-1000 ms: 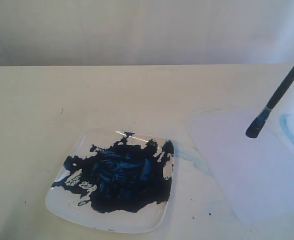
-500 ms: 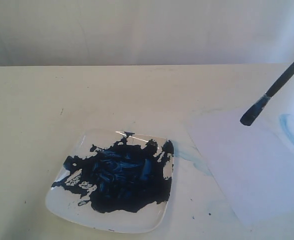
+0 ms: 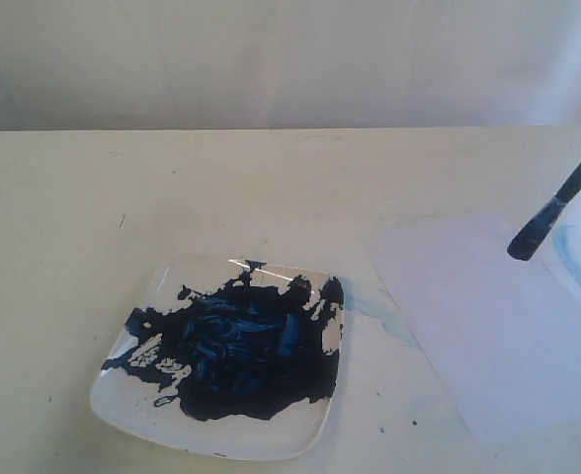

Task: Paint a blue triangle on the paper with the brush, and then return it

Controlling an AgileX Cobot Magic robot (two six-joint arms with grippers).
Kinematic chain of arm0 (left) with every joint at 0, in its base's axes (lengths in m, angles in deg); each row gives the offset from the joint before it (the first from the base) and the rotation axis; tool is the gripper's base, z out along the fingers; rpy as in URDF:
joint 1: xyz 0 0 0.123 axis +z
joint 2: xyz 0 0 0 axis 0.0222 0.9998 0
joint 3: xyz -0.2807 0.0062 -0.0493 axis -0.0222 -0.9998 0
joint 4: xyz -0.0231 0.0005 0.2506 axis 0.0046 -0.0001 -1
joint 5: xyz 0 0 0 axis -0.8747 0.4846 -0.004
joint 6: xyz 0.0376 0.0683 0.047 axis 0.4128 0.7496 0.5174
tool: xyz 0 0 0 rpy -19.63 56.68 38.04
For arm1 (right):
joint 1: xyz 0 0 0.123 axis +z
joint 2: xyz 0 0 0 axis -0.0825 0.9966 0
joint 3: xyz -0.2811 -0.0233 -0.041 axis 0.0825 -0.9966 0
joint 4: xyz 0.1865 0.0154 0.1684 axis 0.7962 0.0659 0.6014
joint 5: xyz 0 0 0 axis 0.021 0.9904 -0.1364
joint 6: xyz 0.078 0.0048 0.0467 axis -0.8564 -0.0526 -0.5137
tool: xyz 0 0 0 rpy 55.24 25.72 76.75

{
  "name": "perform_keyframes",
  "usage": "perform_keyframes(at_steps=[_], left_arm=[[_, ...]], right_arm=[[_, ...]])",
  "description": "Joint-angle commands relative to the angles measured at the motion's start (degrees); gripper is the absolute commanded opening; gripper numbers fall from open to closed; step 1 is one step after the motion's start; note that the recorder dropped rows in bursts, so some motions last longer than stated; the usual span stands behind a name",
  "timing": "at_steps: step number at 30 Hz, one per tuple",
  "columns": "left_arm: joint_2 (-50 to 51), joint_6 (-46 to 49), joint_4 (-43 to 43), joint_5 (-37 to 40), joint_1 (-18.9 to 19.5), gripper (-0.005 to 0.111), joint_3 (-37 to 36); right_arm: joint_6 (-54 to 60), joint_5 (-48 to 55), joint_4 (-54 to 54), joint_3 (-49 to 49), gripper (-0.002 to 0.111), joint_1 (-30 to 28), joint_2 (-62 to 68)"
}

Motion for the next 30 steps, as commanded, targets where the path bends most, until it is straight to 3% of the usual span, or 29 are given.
perform_keyframes(at_steps=[1,6,9,12,15,17,20,25,26,28,30], left_arm=[[5.3,-8.6,-0.8,1.5,-0.4,0.0,5.1],[18.1,-25.6,-19.5,2.7,-0.4,0.0,13.8],[28.0,-49.4,-42.4,1.6,-0.4,0.0,19.9],[39.3,-72.0,-68.5,-9.1,-0.4,0.0,26.2],[48.2,-75.9,-74.0,-20.3,-0.4,0.0,31.0],[53.4,-78.7,-77.1,-21.6,-1.2,0.0,33.6],[59.7,-82.5,-83.1,-18.7,-6.5,0.0,37.4],[70.6,-83.0,-84.4,-5.5,-22.4,0.0,43.4],[73.3,-83.2,-84.6,-3.0,-26.3,0.0,45.9],[78.6,-84.1,-86.4,-0.8,-30.6,0.0,50.0],[87.5,-93.0,-94.5,-1.4,-34.3,0.0,60.4]], right_arm=[[-1.0,-8.9,-2.8,-0.2,0.0,-0.5,-0.7],[-1.0,-9.3,-3.0,-0.2,0.0,-0.5,-1.5],[-2.2,-8.8,-4.8,-0.2,0.0,-0.1,-3.0],[-4.1,-6.8,-8.1,-0.2,0.0,2.1,-4.5],[-6.3,-2.0,-12.6,-0.2,0.0,5.0,-6.6],[-8.1,1.7,-15.4,-0.2,0.0,7.0,-8.7],[-11.0,6.1,-20.1,-0.2,0.0,9.5,-12.1],[-22.0,15.2,-29.3,-0.2,0.0,10.5,-17.7],[-24.3,16.8,-30.9,-0.2,0.0,10.5,-18.6],[-26.3,18.1,-32.1,-0.2,0.0,10.5,-19.9],[-26.3,18.2,-32.3,-0.2,0.0,10.5,-20.7]])
